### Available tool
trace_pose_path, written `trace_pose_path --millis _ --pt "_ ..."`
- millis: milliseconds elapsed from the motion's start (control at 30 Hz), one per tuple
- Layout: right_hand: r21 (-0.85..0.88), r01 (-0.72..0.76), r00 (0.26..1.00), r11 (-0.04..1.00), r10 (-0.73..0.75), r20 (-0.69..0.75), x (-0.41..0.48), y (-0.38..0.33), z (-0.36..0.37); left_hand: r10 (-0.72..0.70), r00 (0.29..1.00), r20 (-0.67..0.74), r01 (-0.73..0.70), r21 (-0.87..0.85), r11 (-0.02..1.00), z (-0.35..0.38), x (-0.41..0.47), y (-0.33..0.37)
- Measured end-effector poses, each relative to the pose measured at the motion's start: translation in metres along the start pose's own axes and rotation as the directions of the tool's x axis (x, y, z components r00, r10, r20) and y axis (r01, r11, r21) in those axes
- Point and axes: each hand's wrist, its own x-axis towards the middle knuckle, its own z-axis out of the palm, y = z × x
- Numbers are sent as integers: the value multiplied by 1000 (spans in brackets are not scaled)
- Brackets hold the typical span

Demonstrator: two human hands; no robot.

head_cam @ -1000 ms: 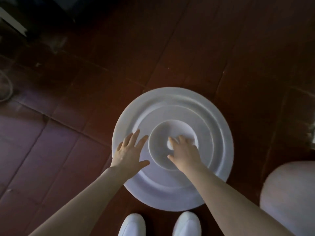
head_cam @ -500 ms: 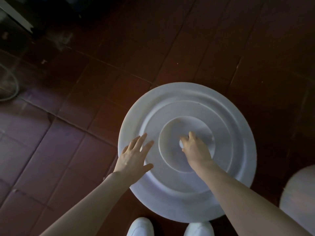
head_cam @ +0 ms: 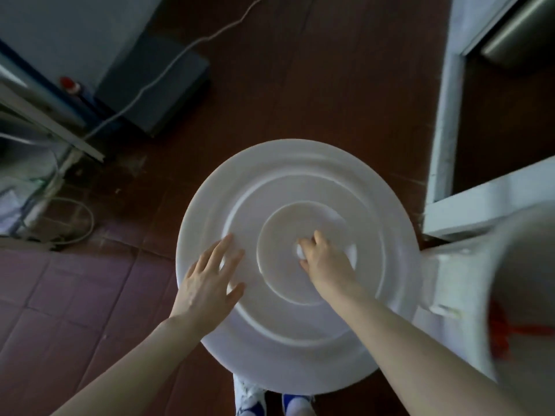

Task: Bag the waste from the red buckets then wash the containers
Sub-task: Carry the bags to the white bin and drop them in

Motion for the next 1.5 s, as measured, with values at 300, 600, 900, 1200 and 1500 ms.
trace_pose_path --millis 300,600,900,1200,1500 --pt "262 1 979 965 53 -197 -107 30 -127 327 917 -230 -278 220 935 -159 -25 132" --pt "267 47 911 963 68 -406 -149 72 -214 297 917 -266 -207 319 925 -229 -17 199" --pt "183 -84 912 980 150 -382 -247 201 -246 391 904 -174 -339 267 902 -204 -5 336" --pt "201 -328 918 923 362 -164 -325 331 -155 520 844 133 -533 100 840 -83 16 448" --pt "284 -474 870 833 494 3 -339 399 -63 450 815 367 -509 80 857 24 29 491"
